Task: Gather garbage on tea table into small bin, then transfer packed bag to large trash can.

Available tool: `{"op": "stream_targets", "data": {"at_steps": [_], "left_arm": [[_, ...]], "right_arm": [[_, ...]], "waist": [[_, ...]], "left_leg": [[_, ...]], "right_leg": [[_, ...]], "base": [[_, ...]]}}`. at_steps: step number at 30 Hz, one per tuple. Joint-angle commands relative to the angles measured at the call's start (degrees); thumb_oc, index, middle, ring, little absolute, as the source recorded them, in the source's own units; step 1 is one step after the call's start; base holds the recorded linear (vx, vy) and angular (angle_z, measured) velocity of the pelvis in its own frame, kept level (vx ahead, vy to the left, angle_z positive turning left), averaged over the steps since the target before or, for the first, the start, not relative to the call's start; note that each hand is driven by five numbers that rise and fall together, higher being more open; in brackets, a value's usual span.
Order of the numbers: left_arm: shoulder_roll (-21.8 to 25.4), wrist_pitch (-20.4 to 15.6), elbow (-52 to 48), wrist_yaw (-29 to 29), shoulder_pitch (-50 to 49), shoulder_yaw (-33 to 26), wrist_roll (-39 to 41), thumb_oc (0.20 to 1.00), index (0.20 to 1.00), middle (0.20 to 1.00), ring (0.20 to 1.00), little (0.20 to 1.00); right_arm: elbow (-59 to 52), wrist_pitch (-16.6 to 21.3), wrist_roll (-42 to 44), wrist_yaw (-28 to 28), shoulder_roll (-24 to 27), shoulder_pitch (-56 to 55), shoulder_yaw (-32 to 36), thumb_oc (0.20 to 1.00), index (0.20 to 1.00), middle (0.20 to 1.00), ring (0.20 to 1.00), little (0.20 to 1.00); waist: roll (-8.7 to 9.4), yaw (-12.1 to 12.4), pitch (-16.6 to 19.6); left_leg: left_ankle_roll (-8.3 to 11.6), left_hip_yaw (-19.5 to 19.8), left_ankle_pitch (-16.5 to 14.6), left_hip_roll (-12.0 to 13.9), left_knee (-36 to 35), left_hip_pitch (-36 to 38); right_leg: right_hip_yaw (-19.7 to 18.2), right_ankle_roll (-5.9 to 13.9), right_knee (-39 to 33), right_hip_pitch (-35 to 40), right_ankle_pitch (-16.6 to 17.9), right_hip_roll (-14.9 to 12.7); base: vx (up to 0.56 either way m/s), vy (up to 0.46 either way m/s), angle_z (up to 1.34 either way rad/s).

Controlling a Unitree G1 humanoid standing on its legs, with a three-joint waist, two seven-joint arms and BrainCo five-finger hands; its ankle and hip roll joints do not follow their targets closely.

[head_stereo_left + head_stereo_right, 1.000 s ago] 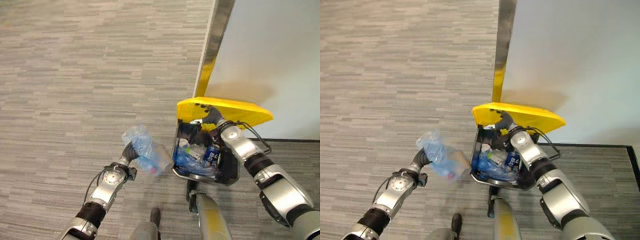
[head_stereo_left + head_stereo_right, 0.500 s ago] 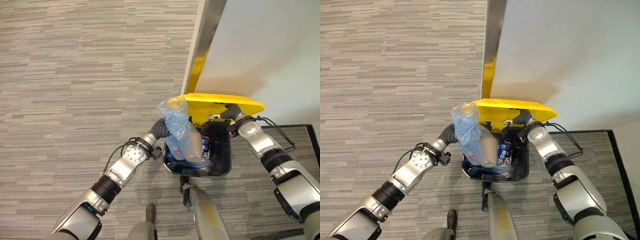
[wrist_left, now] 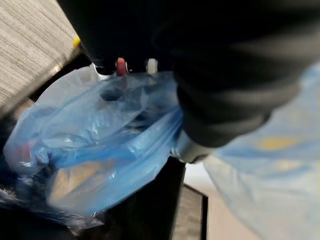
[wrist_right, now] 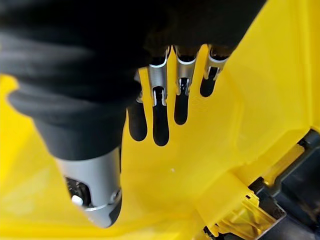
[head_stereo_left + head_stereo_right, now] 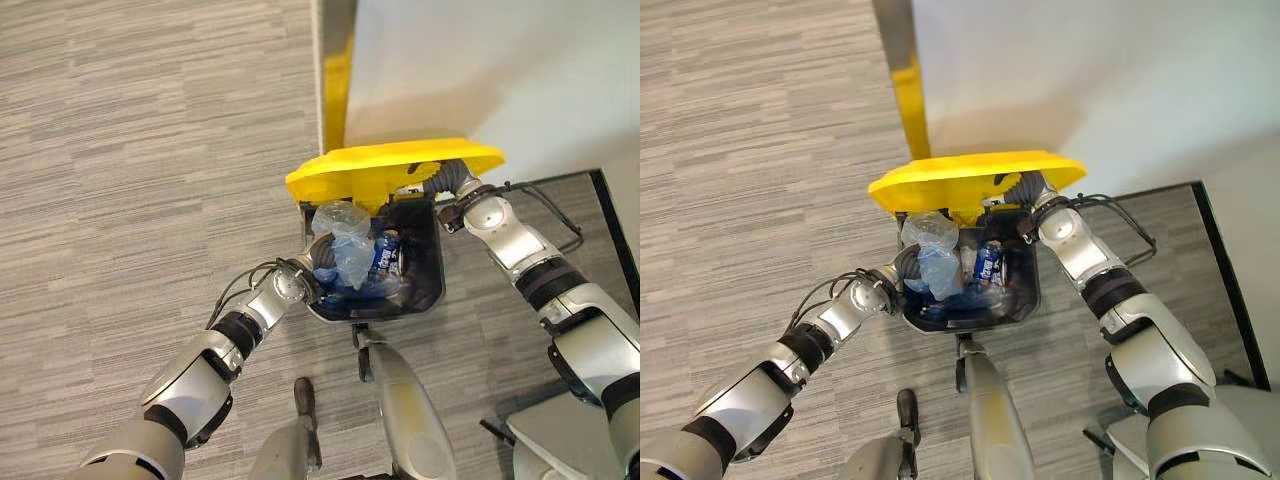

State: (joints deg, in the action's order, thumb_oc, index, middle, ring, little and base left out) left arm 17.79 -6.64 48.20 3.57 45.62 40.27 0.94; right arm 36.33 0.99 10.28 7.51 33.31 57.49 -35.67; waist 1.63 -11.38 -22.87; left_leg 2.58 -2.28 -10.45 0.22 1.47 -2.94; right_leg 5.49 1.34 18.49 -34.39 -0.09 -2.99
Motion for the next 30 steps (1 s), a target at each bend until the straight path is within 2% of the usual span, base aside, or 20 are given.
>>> {"op": "stream_targets", "data": {"at_steps": [1,2,3,4,10,20,30], "left_arm": [[0.07,-0.79,-0.73,3.48,0.04,-1.27,-5.56,0.2,0.2,0.2,0.2,0.2],[0.09,-0.44,0.07,4.32,0.35,-1.7,-6.81,0.225,0.225,0.225,0.225,0.225],[0.01,-0.1,0.63,4.88,0.4,-2.09,-7.75,0.589,0.589,0.589,0.589,0.589],[-0.05,0.27,1.14,5.43,0.02,-2.35,-9.65,1.0,1.0,1.0,1.0,1.0],[0.09,0.37,-0.05,4.89,-2.22,-2.81,-11.59,1.0,1.0,1.0,1.0,1.0],[2.07,-0.72,-9.19,3.71,-9.54,-7.48,-7.34,1.0,1.0,1.0,1.0,1.0],[6.73,-1.61,-20.07,0.43,-29.45,-21.6,1.85,1.0,1.0,1.0,1.0,1.0]], "right_arm": [[-0.67,4.48,1.58,2.85,-2.12,5.19,2.11,1.0,1.0,1.0,1.0,1.0],[-1.35,4.91,1.6,3.1,-2.35,5.0,2.11,1.0,1.0,1.0,1.0,1.0],[-1.8,5.08,1.58,3.2,-2.31,4.82,2.14,1.0,1.0,1.0,1.0,1.0],[-2.75,5.1,1.39,3.09,-2.3,4.04,2.14,1.0,1.0,1.0,1.0,1.0],[-3.61,5.39,1.32,2.35,-2.33,2.28,2.33,1.0,1.0,1.0,1.0,1.0],[-7.59,4.45,-0.66,0.63,-1.72,-5.45,5.34,1.0,1.0,1.0,1.0,1.0],[-17.15,3.89,-3.15,-1.71,-1.76,-28.22,18.53,1.0,1.0,1.0,1.0,1.0]], "waist": [[0.01,1.91,2.57],[-0.13,1.86,2.52],[-0.2,1.83,2.52],[-0.37,1.69,2.73],[-0.66,1.48,3.73],[-0.33,1.96,5.53],[1.11,4.1,6.26]], "left_leg": [[-2.05,0.93,-9.83,-3.65,2.66,6.89],[-2.02,0.73,-9.77,-3.63,2.59,6.9],[-1.99,0.68,-9.76,-3.6,2.51,6.92],[-1.99,0.68,-9.76,-3.53,2.28,7.11],[-2.14,0.98,-9.94,-3.33,1.71,8.17],[-2.43,1.72,-10.1,-3.13,0.57,10.63],[-2.19,2.69,-11.6,-3.03,4.75,12.66]], "right_leg": [[3.2,8.7,-11.55,-5.01,11.96,-2.08],[3.47,8.67,-11.63,-5.14,11.99,-2.09],[3.5,8.64,-11.67,-5.21,12.07,-2.1],[3.51,8.58,-11.92,-5.22,12.26,-2.09],[3.78,8.45,-12.69,-4.61,12.62,-2.0],[4.24,8.44,-14.08,-1.74,12.88,-2.31],[3.83,9.05,-15.82,4.02,13.46,-4.62]], "base": [[0.01,0.014,-0.06],[0.01,0.009,-0.07],[0.03,0.008,-0.1],[0.04,0.002,-0.11],[0.02,0.004,-0.03],[0.0,0.004,0.02],[-0.05,0.002,0.14]]}}
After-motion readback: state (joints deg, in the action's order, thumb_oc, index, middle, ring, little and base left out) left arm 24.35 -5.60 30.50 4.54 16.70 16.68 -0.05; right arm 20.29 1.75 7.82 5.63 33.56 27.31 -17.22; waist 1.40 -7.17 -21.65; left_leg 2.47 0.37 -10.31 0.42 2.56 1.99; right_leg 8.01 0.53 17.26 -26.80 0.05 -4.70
